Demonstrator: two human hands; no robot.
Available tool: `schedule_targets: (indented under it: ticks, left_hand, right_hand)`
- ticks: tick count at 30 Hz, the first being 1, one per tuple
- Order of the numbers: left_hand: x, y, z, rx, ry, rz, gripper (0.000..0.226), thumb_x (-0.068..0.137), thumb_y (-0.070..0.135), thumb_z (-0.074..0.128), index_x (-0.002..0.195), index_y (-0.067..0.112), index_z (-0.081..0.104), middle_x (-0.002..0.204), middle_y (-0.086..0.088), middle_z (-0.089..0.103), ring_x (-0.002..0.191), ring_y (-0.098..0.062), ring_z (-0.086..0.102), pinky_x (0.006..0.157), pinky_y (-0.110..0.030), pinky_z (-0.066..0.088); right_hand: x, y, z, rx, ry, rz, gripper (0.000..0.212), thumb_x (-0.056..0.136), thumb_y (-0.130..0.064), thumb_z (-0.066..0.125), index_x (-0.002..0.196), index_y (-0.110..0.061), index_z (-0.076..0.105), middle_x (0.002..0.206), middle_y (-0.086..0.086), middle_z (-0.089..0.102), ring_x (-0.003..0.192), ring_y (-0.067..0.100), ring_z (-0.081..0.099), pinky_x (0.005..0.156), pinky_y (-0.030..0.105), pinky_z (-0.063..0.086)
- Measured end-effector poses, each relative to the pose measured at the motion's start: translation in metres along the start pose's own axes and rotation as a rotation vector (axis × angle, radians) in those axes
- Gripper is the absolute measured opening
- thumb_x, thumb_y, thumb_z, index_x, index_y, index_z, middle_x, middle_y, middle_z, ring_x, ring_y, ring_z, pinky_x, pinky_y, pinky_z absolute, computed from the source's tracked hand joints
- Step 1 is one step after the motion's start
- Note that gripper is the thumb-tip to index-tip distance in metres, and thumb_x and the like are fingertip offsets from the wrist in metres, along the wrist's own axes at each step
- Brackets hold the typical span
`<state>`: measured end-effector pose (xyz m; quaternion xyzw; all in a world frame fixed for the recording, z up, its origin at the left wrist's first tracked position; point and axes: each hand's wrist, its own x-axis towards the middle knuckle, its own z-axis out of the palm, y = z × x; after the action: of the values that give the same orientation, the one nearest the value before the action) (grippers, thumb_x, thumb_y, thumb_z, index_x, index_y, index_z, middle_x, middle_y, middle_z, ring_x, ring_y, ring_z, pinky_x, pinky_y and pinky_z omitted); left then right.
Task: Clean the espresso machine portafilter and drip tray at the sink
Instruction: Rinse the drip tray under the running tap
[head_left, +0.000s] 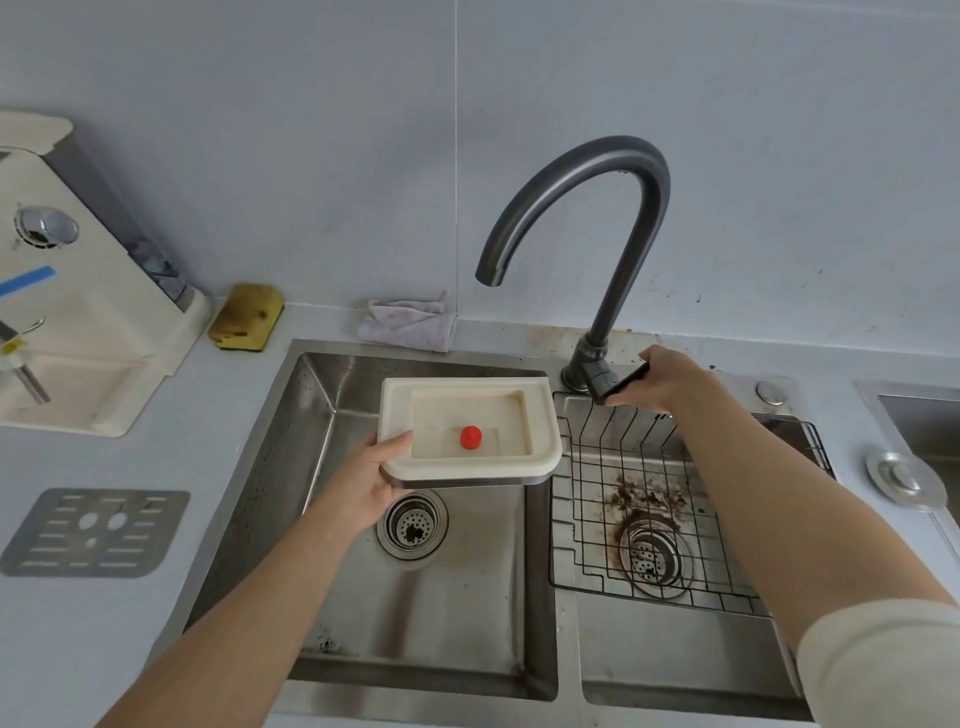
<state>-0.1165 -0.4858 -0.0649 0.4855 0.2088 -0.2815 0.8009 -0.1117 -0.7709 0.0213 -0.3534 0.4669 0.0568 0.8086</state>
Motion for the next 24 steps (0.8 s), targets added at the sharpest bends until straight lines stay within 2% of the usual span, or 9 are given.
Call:
schedule_targets:
  ticks: [3, 5, 7, 8, 10, 11, 13, 20, 24]
  left_hand:
    - [0.000, 0.000, 0.000, 0.005, 0.011, 0.004, 0.013, 0.089, 0.002, 0.050, 0.095, 0.011, 0.056, 0.093, -0.008, 0.064, 0.086, -0.022, 0.061, 0.053, -0.027, 0.059]
    - [0.000, 0.001, 0.000, 0.007, 0.012, 0.006, 0.013, 0.089, 0.002, 0.050, 0.095, 0.011, 0.057, 0.093, -0.008, 0.064, 0.086, -0.022, 0.061, 0.053, -0.027, 0.059]
    - [0.001, 0.003, -0.001, 0.001, 0.011, 0.007, 0.013, 0.090, 0.001, 0.050, 0.096, 0.011, 0.056, 0.094, -0.008, 0.064, 0.087, -0.022, 0.061, 0.054, -0.028, 0.059]
    - [0.001, 0.004, -0.001, 0.000, 0.010, 0.007, 0.013, 0.090, 0.001, 0.049, 0.096, 0.011, 0.056, 0.094, -0.008, 0.064, 0.087, -0.023, 0.061, 0.055, -0.028, 0.059]
    - [0.001, 0.005, -0.002, 0.002, 0.006, 0.005, 0.013, 0.090, 0.002, 0.049, 0.097, 0.011, 0.056, 0.095, -0.009, 0.063, 0.088, -0.022, 0.060, 0.056, -0.028, 0.059]
    - [0.002, 0.006, -0.002, 0.000, 0.003, 0.004, 0.013, 0.090, 0.002, 0.049, 0.097, 0.011, 0.056, 0.096, -0.009, 0.063, 0.088, -0.022, 0.060, 0.056, -0.028, 0.059]
    - [0.002, 0.007, -0.003, 0.002, 0.000, 0.006, 0.013, 0.090, 0.003, 0.049, 0.097, 0.012, 0.056, 0.096, -0.008, 0.063, 0.089, -0.022, 0.060, 0.058, -0.028, 0.059]
    - [0.003, 0.010, -0.007, -0.031, 0.019, 0.003, 0.014, 0.091, 0.002, 0.049, 0.097, 0.013, 0.056, 0.096, -0.007, 0.063, 0.088, -0.022, 0.061, 0.053, -0.027, 0.058]
    - [0.004, 0.011, -0.011, -0.034, 0.025, 0.006, 0.014, 0.091, 0.002, 0.049, 0.097, 0.013, 0.055, 0.096, -0.008, 0.063, 0.088, -0.022, 0.061, 0.050, -0.027, 0.057]
  right_hand:
    - [0.006, 0.000, -0.003, 0.028, -0.019, 0.025, 0.046, 0.102, -0.022, 0.024, 0.139, 0.005, 0.016, 0.136, 0.016, 0.045, 0.131, 0.026, 0.043, 0.099, 0.043, 0.039]
    - [0.010, 0.000, -0.005, 0.030, -0.024, 0.037, 0.045, 0.102, -0.022, 0.025, 0.138, 0.004, 0.018, 0.111, 0.021, 0.054, 0.126, 0.028, 0.049, 0.090, 0.046, 0.042]
    - [0.011, 0.001, -0.006, 0.044, -0.039, 0.028, 0.040, 0.101, -0.022, 0.025, 0.130, 0.005, 0.024, 0.092, 0.020, 0.052, 0.123, 0.028, 0.051, 0.085, 0.045, 0.042]
    - [0.010, 0.001, -0.006, 0.055, -0.045, 0.022, 0.036, 0.102, -0.021, 0.024, 0.126, 0.005, 0.027, 0.092, 0.019, 0.052, 0.125, 0.027, 0.050, 0.086, 0.044, 0.042]
    - [0.009, 0.002, -0.005, 0.064, -0.044, 0.014, 0.034, 0.102, -0.020, 0.024, 0.125, 0.005, 0.028, 0.110, 0.020, 0.053, 0.127, 0.027, 0.048, 0.088, 0.044, 0.041]
    - [0.010, 0.002, -0.006, 0.057, -0.038, 0.012, 0.036, 0.102, -0.020, 0.024, 0.128, 0.005, 0.026, 0.124, 0.019, 0.049, 0.128, 0.027, 0.047, 0.089, 0.044, 0.041]
    - [0.013, 0.002, -0.007, 0.044, -0.038, 0.020, 0.041, 0.102, -0.020, 0.024, 0.134, 0.005, 0.021, 0.136, 0.018, 0.043, 0.128, 0.028, 0.047, 0.088, 0.045, 0.041]
    - [0.025, 0.003, -0.012, 0.045, -0.049, -0.003, 0.046, 0.101, -0.020, 0.024, 0.139, 0.003, 0.015, 0.139, 0.023, 0.038, 0.125, 0.033, 0.047, 0.089, 0.049, 0.041]
    - [0.030, 0.003, -0.014, 0.030, -0.061, 0.006, 0.047, 0.101, -0.023, 0.024, 0.139, 0.004, 0.016, 0.136, 0.023, 0.040, 0.121, 0.033, 0.049, 0.089, 0.049, 0.042]
